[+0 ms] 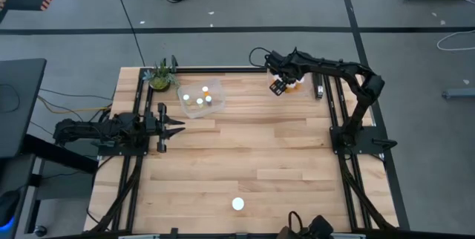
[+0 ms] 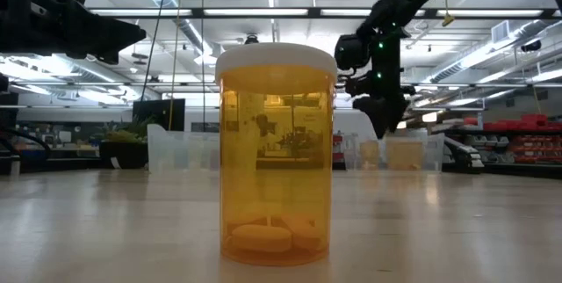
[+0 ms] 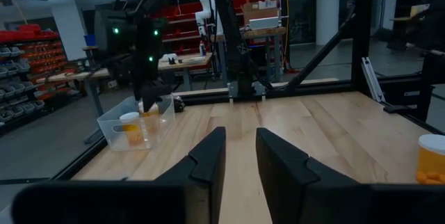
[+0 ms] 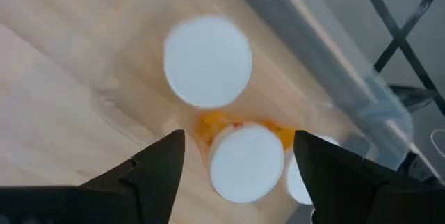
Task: Pick and place medicine bottles into bin by pill shape (circle, oval)
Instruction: Put the large orange pill bottle into the right transparent bin
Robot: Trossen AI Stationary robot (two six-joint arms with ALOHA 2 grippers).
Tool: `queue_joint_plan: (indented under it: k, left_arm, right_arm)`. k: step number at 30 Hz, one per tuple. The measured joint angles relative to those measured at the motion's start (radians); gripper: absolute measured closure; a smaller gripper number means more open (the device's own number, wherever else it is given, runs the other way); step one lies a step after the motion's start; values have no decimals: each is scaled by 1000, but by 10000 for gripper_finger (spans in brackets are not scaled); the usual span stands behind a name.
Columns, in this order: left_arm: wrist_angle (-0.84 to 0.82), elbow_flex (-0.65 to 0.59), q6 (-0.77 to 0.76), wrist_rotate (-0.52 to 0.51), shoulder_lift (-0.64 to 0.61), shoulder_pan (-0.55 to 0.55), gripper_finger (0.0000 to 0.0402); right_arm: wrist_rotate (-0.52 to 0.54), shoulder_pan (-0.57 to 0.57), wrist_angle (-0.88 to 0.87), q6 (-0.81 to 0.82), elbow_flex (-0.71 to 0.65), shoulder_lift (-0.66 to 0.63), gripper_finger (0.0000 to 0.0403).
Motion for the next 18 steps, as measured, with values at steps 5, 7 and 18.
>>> queue_joint_plan:
  k: [5,7,18]
  left_arm:
    - [0,0,0,0,0,0,317]
    - [0,0,0,0,0,0,316]
    - [0,0,0,0,0,0,310]
  right_arm:
    - [-15,54,-14,1,77,0,125]
    - [-24,92,-15,-6,105,0,125]
    - [-96,363,59,-8,204,0,125]
